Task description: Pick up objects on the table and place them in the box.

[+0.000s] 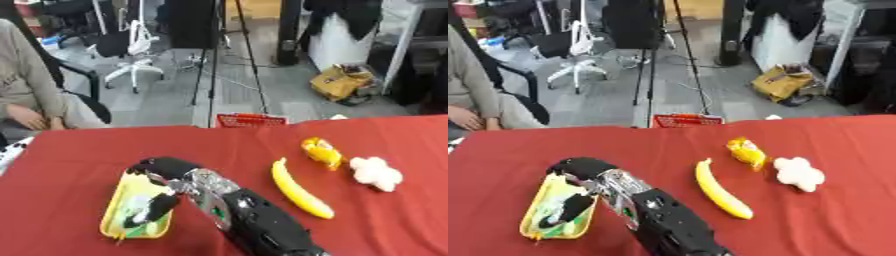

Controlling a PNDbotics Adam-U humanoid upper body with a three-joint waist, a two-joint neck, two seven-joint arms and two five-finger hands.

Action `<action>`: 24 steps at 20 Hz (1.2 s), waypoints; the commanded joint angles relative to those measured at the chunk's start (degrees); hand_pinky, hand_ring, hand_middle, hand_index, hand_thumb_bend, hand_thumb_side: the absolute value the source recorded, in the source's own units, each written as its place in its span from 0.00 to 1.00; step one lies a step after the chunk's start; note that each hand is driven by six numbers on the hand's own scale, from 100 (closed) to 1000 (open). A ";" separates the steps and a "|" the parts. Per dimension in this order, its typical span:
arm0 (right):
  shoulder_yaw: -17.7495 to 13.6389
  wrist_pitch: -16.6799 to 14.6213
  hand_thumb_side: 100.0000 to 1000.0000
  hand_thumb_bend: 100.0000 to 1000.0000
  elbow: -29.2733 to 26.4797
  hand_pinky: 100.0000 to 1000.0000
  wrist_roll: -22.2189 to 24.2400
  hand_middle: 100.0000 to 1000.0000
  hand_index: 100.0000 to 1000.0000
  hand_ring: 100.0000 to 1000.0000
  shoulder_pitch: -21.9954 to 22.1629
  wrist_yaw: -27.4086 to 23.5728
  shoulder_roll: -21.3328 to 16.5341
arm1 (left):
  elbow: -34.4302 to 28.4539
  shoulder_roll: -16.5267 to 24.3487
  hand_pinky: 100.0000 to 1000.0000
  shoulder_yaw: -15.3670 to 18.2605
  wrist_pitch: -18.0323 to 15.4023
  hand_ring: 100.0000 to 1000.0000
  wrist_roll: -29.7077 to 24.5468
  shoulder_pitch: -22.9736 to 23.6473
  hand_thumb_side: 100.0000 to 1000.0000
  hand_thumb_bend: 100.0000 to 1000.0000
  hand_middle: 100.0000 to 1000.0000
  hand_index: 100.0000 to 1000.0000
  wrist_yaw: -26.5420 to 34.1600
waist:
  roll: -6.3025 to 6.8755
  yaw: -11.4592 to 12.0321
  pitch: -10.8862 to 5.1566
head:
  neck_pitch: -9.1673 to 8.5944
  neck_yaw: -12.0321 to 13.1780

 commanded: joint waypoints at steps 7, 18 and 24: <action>-0.01 0.65 0.59 0.64 -5.88 0.68 -7.15 0.79 0.93 0.73 -1.72 1.12 -1.84 | -1.18 0.76 0.58 0.03 -0.19 0.69 0.07 -0.85 1.00 0.60 0.67 0.76 -0.27 | -0.63 -0.43 -1.24 | -0.78 0.38; -2.59 4.11 0.64 0.57 -28.29 0.65 -12.06 0.74 0.87 0.70 1.77 -22.21 -13.29 | -0.61 2.38 0.58 1.44 -0.12 0.69 1.58 0.60 1.00 0.61 0.67 0.76 -0.81 | -1.10 -7.49 -1.99 | 0.51 5.77; -5.88 8.23 0.65 0.54 -39.95 0.65 -11.76 0.73 0.85 0.69 6.84 -30.92 -19.46 | -0.35 2.80 0.58 2.35 -0.12 0.69 2.72 1.43 1.00 0.60 0.68 0.76 -1.02 | -0.79 -11.56 -1.64 | 1.87 9.06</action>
